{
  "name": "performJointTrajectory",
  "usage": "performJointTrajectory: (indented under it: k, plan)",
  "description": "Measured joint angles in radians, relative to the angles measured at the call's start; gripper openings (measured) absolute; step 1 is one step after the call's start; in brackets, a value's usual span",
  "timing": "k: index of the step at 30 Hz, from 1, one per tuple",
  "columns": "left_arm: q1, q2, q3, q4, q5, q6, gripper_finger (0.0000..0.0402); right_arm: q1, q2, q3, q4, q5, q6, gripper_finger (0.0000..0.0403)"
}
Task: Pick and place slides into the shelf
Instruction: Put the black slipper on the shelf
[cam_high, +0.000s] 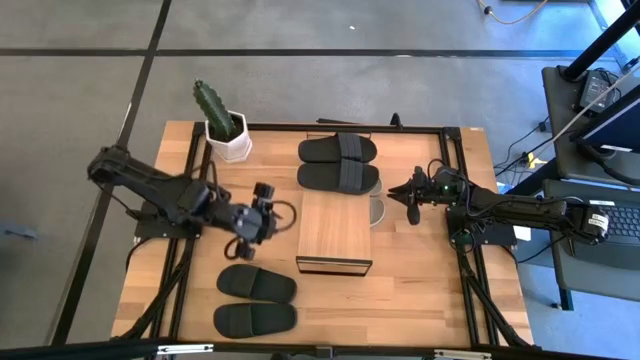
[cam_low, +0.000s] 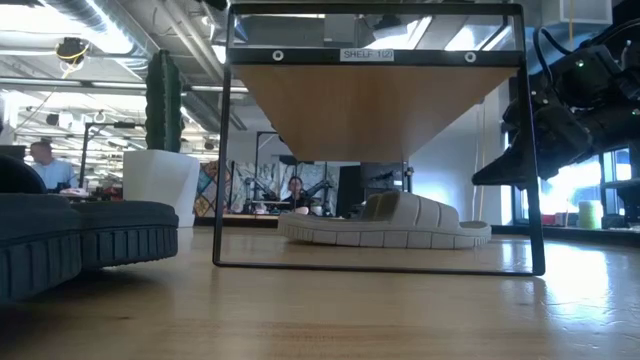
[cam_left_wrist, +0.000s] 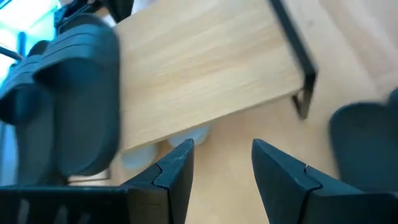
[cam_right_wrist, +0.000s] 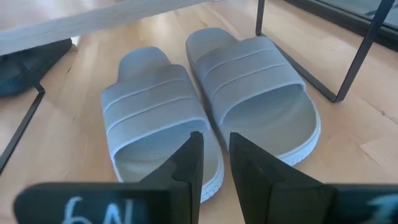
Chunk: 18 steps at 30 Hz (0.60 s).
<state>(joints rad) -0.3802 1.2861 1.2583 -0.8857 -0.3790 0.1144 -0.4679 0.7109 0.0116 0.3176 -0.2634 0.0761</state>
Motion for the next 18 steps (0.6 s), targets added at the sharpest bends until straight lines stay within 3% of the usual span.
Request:
performJointTrajectory:
  k: [9,18]
  plan:
    - [-0.179,0.139,0.0,0.005,-0.091,-0.335,0.0153,0.0,0.0,0.0,-0.003,-0.002,-0.014,0.008]
    - [-0.283,0.227,0.0,0.007,-0.099,-0.811,0.0153,0.0,0.0,0.0,0.003,-0.003,-0.07,0.008]
